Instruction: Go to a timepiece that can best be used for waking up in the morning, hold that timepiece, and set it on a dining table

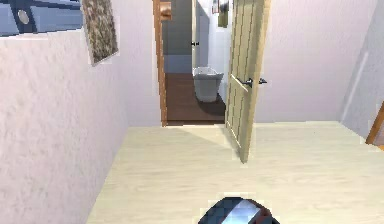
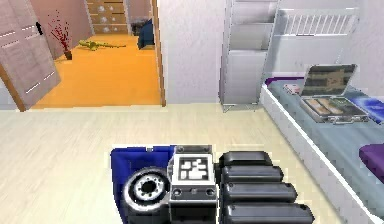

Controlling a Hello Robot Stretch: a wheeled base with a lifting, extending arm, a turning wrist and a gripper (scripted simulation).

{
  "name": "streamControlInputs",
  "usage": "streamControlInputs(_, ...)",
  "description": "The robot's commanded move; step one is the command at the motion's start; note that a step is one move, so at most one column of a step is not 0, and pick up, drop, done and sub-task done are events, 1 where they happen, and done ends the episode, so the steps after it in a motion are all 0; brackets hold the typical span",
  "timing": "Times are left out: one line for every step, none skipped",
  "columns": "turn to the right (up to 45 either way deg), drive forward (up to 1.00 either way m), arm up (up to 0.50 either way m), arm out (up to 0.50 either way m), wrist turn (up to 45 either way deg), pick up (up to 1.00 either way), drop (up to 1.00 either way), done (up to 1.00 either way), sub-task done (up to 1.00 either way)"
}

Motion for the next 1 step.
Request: streamControlInputs(-3.0,0.0,0.0,0.0,0.0,0.0,0.0,0.0,0.0)
